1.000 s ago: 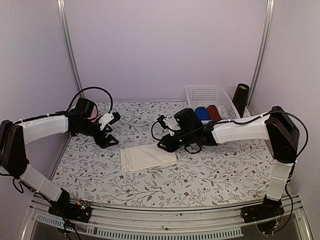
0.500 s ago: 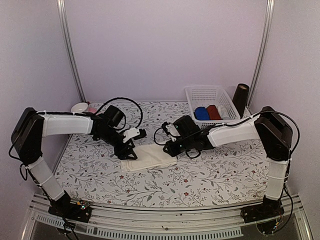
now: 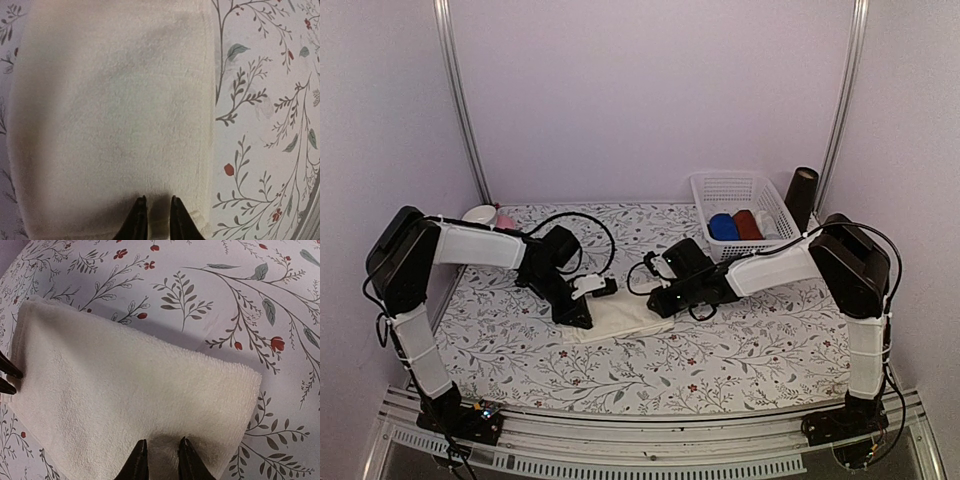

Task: Roll the towels
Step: Smooth out the towel at the center of the board.

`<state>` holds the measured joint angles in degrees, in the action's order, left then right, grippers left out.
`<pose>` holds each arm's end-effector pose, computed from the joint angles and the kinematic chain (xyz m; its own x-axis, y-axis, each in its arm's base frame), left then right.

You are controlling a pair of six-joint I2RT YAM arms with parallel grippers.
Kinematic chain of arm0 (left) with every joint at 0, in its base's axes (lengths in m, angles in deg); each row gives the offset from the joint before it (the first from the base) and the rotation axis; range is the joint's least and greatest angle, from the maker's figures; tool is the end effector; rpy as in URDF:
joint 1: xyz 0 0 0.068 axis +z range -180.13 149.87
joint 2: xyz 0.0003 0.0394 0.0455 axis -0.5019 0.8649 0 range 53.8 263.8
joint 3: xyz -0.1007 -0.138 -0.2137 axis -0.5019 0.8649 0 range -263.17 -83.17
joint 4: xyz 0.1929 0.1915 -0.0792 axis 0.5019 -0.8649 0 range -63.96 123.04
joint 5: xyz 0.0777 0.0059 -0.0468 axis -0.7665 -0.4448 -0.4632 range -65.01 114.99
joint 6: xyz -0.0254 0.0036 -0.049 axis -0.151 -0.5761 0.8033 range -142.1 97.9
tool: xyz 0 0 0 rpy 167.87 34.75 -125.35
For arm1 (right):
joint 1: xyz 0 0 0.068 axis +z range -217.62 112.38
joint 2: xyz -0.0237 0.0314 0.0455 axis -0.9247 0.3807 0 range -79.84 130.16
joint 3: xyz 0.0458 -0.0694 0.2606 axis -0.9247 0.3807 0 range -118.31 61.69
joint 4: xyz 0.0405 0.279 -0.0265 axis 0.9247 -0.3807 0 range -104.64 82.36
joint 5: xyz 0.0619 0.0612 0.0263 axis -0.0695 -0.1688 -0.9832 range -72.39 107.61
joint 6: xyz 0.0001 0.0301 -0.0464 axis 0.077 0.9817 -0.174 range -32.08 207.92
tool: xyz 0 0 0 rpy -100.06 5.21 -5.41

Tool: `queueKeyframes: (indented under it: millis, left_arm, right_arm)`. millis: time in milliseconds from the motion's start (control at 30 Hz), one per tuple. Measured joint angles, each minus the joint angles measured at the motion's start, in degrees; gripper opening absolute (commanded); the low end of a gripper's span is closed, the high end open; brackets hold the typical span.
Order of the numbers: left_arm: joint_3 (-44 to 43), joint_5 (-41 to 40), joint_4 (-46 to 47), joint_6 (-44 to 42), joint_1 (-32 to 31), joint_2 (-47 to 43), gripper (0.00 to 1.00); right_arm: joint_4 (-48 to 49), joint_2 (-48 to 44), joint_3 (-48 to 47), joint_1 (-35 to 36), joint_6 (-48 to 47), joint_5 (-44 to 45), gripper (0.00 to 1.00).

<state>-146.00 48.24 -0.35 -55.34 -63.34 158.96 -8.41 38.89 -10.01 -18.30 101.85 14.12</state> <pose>0.2884 -0.2066 0.1278 -0.3576 0.8361 -0.4160 0.9335 0.3073 -0.1847 0.2908 0.3418 0.1077 -0.6573 -0.3963 -0.6410 -0.6444 0.7366 0.2054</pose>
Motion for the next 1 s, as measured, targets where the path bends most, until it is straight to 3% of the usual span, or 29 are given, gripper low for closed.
queueKeyframes:
  millis: [200, 367, 433, 500, 567, 667, 867, 1000]
  left_arm:
    - [1.55, -1.05, -0.83, -0.22, 0.92, 0.00, 0.02]
    - [2.27, -0.44, -0.48, -0.70, 2.29, -0.09, 0.02]
    - [2.38, -0.11, -0.55, -0.85, 2.75, -0.15, 0.08]
    - [2.40, 0.24, -0.76, -1.09, 3.45, -0.22, 0.26]
    - [2.38, 0.44, -1.40, -1.33, 4.22, -0.72, 0.35]
    - [2.21, 0.57, -2.43, -1.38, 5.40, -2.19, 0.41]
    - [-1.11, 1.62, -3.48, -0.98, 6.40, -5.62, 0.40]
    - [-3.02, 1.79, -1.95, 0.24, 6.47, -7.02, 0.27]
  right_arm:
    - [0.02, 0.00, 0.00, -0.31, 0.20, 0.22, 0.15]
    - [0.42, 0.00, 0.28, -0.33, 0.15, 0.20, 0.15]
    - [0.70, 0.00, 0.44, -0.31, 0.07, 0.17, 0.15]
    - [0.83, 0.00, 0.46, -0.33, -0.07, 0.15, 0.14]
    - [0.85, 0.00, 0.46, -0.33, -0.26, -0.07, 0.14]
    - [0.92, -0.09, 0.52, -0.31, -0.74, -1.07, 0.14]
    - [1.25, -2.60, 1.62, -0.33, -1.60, -3.23, 0.17]
    - [2.21, -4.83, 1.62, -0.33, -1.86, -2.99, 0.18]
